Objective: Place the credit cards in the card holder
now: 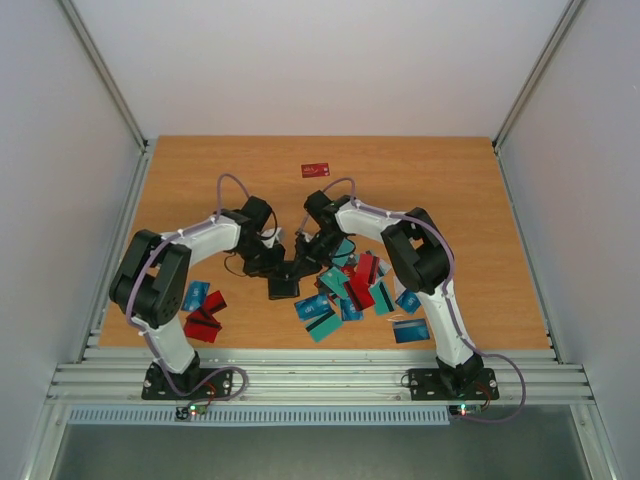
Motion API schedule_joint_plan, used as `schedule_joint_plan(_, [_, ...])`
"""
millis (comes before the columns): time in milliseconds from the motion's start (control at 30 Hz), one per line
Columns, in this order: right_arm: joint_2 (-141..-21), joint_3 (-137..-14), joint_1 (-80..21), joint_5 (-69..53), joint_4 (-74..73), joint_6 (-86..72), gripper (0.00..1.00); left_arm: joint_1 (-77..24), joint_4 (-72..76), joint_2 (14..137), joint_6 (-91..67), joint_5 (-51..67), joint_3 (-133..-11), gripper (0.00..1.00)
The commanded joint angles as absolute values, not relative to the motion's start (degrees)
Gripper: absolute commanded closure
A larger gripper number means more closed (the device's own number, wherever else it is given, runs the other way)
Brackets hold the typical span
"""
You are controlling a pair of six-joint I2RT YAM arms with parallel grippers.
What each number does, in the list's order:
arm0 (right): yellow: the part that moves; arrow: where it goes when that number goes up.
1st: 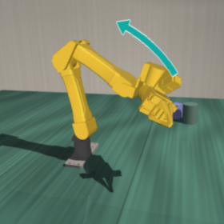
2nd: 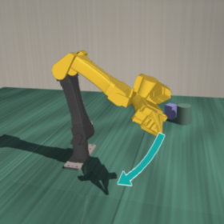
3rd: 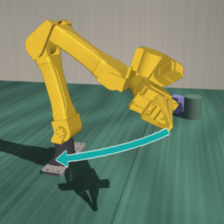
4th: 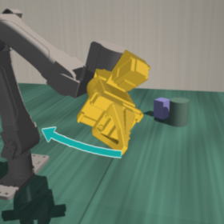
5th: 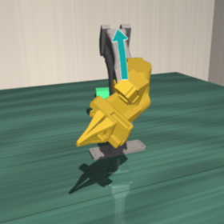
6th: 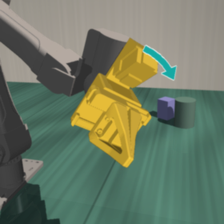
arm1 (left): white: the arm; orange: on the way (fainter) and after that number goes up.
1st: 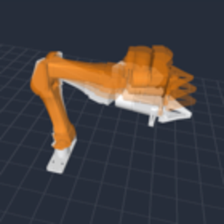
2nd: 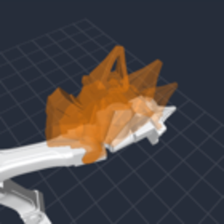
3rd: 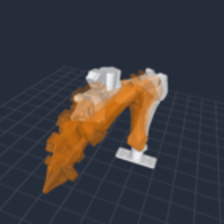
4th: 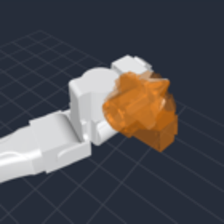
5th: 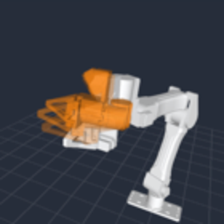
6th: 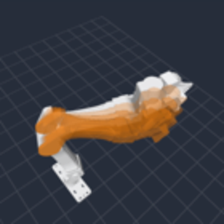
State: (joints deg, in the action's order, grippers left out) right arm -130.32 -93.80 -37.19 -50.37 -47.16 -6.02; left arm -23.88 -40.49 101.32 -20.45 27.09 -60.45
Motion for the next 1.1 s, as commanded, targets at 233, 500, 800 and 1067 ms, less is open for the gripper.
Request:
schedule_joint_plan(233, [-128.1,-93.9,-38.6,-52.4,-42.8,-10.4,0.89,-25.2,-44.7,98.5,-18.3,23.6,-58.6,1.00])
schedule_joint_plan(500, [-129.3,-96.4,-37.1,-54.7,-39.8,-14.0,0.90,-25.1,-43.5,97.8,-17.9,24.3,-56.4,1.00])
schedule_joint_plan(800, [-132.4,-94.7,-37.3,-52.4,-41.5,-12.8,0.91,-25.1,-42.9,97.7,-18.7,24.3,-56.4,1.00])
schedule_joint_plan(1067, [-134.4,-91.1,-37.3,-50.8,-41.3,-10.4,0.91,-25.1,-43.3,97.7,-18.8,24.5,-56.9,1.00])
